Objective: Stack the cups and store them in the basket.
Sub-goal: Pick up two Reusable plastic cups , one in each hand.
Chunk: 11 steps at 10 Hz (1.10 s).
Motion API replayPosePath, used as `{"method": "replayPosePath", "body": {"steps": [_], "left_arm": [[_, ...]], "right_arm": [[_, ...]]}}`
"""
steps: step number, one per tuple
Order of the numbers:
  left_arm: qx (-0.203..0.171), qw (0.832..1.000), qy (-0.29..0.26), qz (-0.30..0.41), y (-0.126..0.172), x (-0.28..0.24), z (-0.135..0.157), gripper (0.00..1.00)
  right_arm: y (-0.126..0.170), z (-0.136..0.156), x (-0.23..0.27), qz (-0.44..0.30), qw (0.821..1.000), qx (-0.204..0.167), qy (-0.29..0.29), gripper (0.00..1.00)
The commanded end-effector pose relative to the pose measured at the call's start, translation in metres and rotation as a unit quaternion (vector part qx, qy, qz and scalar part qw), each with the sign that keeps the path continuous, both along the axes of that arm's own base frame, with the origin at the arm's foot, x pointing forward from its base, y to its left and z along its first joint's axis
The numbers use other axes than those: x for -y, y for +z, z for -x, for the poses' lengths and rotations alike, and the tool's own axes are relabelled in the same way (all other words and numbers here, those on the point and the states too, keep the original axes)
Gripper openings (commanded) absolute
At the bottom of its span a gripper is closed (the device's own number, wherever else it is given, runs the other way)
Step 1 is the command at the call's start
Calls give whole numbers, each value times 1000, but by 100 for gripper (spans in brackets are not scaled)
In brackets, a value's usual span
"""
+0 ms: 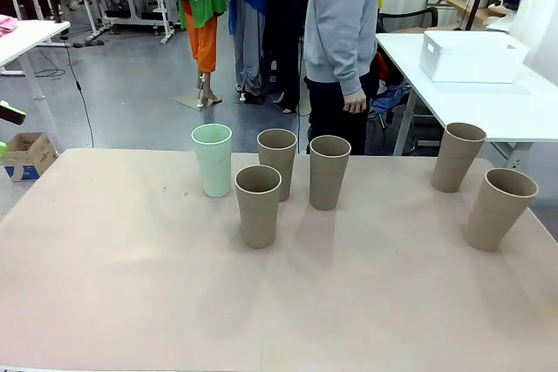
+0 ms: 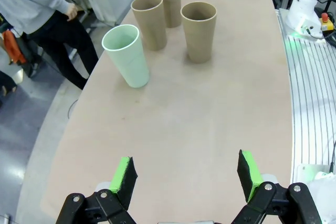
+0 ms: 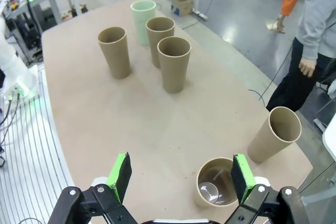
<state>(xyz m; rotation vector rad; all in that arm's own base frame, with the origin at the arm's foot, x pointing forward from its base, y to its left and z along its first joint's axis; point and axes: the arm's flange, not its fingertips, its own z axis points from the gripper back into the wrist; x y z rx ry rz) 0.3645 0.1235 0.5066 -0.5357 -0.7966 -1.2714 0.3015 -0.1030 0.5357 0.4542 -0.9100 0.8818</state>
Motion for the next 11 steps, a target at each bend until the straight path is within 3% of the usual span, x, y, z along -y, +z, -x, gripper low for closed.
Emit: {"method": "replayPosePath", "body": {"steps": [1, 11], "left_arm": [[11, 1000, -8, 12, 1, -1, -1, 100], [11, 1000, -8, 12, 1, -1, -1, 100]], "right_arm": [[1, -2, 2, -6, 1000, 11, 10, 100], [1, -2, 2, -6, 1000, 11, 10, 100]]}}
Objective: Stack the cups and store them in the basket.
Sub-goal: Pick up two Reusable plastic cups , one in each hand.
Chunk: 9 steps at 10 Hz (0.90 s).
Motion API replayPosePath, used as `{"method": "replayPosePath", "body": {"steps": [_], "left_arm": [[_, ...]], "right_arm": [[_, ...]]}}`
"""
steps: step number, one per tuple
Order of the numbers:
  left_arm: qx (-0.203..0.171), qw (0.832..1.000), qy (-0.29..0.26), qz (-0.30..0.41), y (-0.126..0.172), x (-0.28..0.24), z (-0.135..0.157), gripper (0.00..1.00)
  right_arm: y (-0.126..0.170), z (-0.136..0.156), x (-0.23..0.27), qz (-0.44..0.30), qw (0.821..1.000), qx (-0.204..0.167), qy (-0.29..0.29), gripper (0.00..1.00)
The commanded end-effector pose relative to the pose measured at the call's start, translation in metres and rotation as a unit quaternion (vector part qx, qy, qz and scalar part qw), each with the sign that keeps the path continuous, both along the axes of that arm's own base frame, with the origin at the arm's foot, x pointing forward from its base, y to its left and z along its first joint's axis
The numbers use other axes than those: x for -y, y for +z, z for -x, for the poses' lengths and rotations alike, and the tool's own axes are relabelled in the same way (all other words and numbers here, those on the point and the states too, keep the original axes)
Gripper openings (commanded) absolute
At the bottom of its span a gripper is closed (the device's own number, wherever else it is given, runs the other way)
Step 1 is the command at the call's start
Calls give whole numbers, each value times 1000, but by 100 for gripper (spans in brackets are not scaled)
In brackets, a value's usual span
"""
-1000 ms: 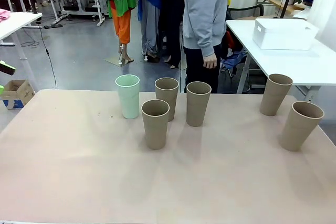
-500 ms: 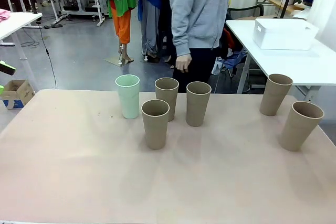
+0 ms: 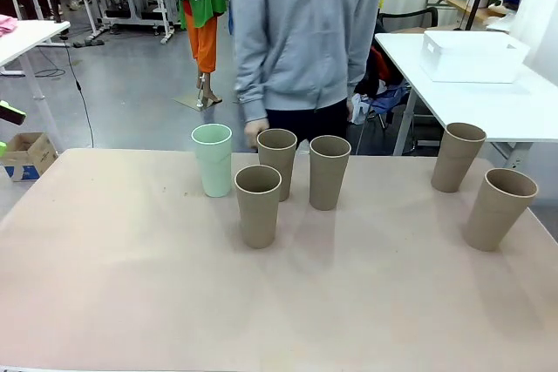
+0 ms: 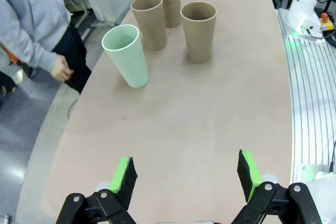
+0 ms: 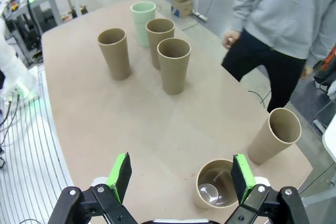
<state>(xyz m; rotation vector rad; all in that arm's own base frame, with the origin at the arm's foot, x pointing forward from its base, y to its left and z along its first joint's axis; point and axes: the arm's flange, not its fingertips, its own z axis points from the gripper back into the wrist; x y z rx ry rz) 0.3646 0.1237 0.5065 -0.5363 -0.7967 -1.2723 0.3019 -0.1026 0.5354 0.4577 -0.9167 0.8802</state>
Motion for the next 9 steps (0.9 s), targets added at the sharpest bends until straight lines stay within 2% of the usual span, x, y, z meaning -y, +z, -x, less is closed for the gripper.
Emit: {"method": "replayPosePath", "body": {"steps": [1, 9], "left_arm": [[11, 1000, -7, 12, 1, -1, -1, 100], [11, 1000, -7, 12, 1, -1, -1, 100]], "right_arm": [[2, -1, 3, -3, 1000, 9, 10, 100], [2, -1, 3, -3, 1000, 9, 10, 100]]}}
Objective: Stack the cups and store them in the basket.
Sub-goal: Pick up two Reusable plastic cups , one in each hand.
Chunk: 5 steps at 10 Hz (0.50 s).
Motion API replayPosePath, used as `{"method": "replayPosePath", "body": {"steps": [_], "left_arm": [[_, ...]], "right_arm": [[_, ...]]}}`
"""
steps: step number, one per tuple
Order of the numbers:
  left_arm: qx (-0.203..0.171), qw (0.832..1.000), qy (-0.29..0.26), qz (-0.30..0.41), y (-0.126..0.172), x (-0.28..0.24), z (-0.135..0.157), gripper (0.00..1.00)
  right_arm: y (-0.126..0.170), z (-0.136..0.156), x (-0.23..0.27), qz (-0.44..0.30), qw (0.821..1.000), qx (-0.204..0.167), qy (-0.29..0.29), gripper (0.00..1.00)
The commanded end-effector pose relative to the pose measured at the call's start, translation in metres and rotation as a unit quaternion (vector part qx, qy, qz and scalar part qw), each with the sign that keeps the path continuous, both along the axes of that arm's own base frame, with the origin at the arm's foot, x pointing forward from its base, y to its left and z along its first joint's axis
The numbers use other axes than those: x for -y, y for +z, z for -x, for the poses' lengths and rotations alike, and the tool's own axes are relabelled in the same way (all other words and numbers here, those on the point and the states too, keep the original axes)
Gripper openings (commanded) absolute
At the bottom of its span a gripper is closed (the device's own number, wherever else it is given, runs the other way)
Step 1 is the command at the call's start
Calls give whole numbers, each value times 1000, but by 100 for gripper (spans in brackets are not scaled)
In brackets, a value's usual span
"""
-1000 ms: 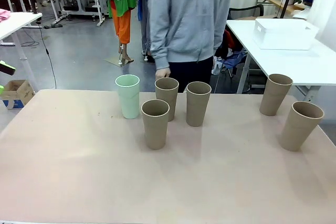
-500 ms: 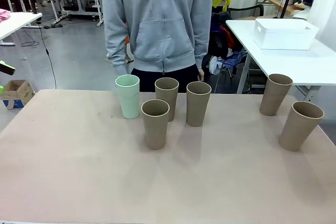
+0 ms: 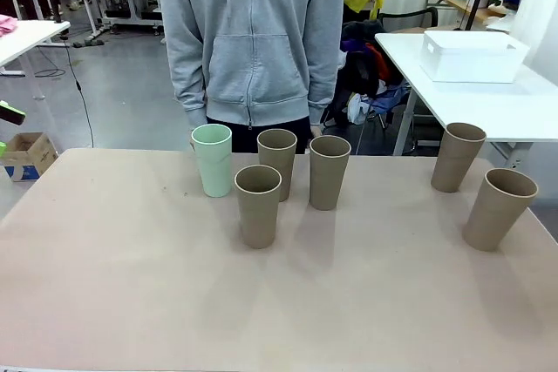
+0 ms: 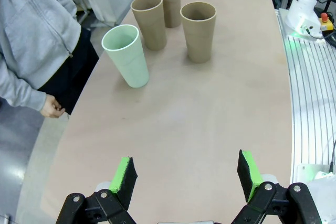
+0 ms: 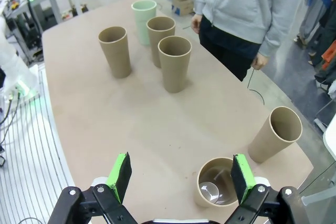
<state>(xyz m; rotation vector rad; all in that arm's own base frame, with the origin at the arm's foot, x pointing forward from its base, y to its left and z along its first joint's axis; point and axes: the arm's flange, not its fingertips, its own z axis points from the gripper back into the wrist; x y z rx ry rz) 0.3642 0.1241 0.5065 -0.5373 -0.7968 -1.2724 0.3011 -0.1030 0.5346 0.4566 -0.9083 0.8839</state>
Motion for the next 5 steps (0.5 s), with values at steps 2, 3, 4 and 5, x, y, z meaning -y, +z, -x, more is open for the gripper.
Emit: {"method": "replayPosePath", "body": {"steps": [2, 3, 4, 5], "left_arm": [[11, 1000, -7, 12, 1, 0, -1, 100], [11, 1000, -7, 12, 1, 0, -1, 100], [11, 1000, -7, 12, 1, 0, -1, 100], [11, 1000, -7, 12, 1, 0, -1, 100]], "right_arm": [[3, -2, 2, -6, 1000, 12, 9, 100], [3, -2, 2, -6, 1000, 12, 9, 100], [3, -2, 2, -6, 1000, 12, 9, 100], [3, -2, 2, -6, 1000, 12, 9, 100]]}}
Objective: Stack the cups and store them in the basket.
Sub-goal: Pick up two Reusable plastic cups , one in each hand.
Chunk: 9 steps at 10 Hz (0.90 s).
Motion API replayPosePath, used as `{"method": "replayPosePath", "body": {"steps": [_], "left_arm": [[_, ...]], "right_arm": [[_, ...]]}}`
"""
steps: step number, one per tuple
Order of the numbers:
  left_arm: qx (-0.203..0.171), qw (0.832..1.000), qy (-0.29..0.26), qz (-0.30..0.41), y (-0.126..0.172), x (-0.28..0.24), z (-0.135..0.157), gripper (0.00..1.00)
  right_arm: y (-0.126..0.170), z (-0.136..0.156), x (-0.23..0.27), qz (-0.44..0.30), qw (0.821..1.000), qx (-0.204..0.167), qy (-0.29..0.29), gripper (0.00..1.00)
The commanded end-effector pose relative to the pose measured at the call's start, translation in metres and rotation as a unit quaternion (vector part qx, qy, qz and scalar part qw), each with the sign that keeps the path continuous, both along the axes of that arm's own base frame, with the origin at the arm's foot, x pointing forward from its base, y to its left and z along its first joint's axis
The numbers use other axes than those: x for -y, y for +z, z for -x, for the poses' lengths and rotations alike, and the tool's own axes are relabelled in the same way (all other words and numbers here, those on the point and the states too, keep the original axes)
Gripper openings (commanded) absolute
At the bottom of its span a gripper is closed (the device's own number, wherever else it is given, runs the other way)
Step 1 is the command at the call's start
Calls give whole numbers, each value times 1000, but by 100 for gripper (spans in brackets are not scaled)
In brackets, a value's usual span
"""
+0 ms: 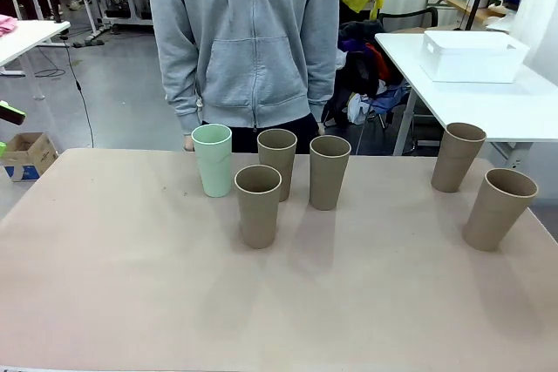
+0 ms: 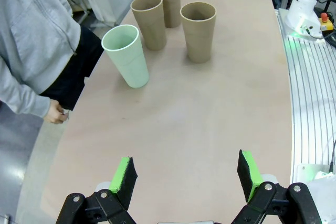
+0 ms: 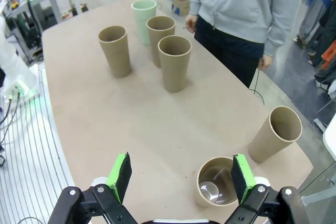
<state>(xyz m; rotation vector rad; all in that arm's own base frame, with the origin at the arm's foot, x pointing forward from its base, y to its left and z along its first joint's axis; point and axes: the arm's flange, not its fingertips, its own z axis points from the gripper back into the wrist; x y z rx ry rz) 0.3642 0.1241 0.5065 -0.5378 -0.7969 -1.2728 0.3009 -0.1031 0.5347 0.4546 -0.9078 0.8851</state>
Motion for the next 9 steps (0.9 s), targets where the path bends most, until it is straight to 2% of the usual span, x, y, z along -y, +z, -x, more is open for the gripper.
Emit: {"method": "replayPosePath", "body": {"steps": [1, 9], "left_arm": [[11, 1000, -7, 11, 1, 0, -1, 100], [11, 1000, -7, 11, 1, 0, -1, 100]], "right_arm": [[2, -2, 2, -7, 1000, 12, 9, 100], [2, -2, 2, -7, 1000, 12, 9, 100]]}}
